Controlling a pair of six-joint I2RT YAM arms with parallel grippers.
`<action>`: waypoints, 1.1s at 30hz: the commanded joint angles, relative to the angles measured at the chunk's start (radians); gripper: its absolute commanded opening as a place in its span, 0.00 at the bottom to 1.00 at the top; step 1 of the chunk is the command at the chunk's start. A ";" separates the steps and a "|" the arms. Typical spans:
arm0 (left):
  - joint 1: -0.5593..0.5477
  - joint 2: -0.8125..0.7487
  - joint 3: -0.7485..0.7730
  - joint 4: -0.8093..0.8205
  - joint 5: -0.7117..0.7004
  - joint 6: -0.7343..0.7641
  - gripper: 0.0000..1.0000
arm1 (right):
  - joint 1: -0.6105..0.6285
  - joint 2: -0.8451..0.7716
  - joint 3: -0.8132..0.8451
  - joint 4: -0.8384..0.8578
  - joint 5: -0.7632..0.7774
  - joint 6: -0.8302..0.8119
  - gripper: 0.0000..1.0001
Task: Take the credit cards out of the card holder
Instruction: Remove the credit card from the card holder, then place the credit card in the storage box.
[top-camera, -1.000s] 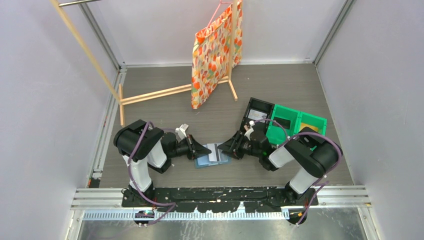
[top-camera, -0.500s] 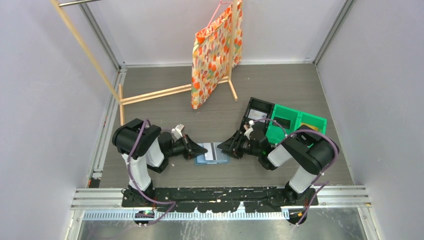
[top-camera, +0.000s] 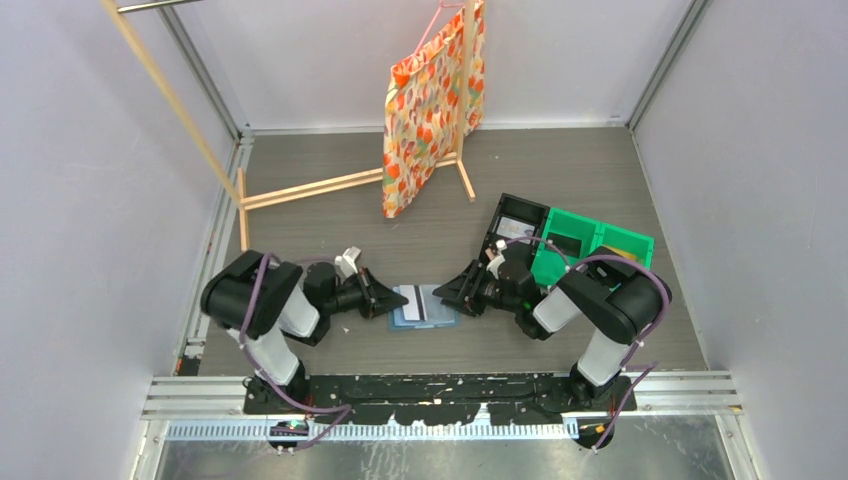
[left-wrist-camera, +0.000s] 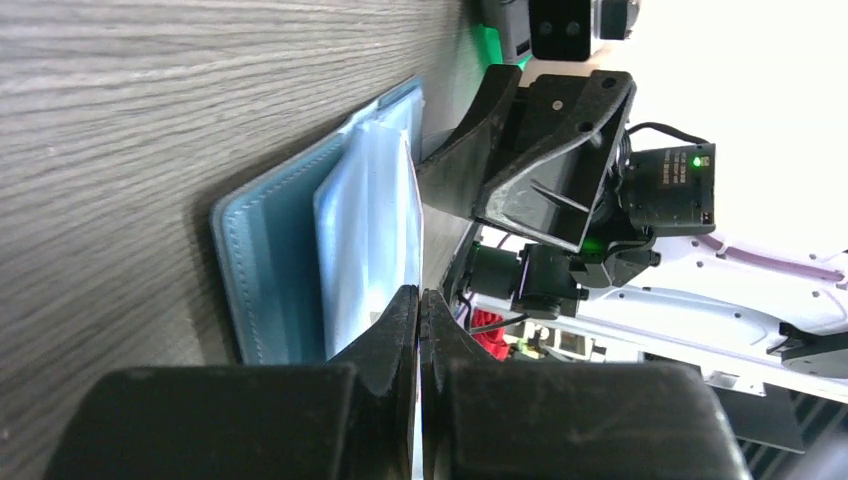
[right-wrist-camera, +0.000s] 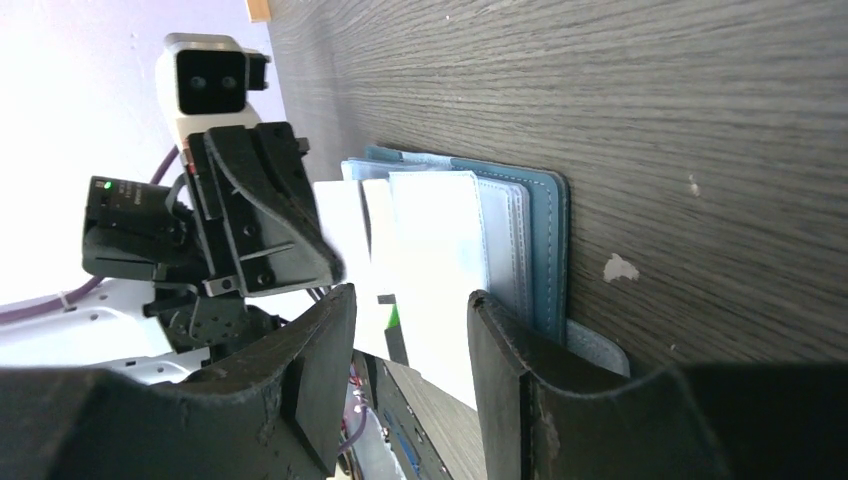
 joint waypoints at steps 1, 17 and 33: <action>0.025 -0.215 0.032 -0.331 0.018 0.143 0.01 | -0.007 -0.004 -0.003 -0.102 0.016 -0.030 0.50; -0.020 -0.774 0.201 -1.045 -0.135 0.308 0.00 | -0.007 -0.364 0.089 -0.391 -0.041 -0.123 0.52; -0.020 -0.792 0.143 -0.644 -0.005 0.059 0.01 | -0.002 -0.482 0.140 -0.340 -0.203 -0.115 0.62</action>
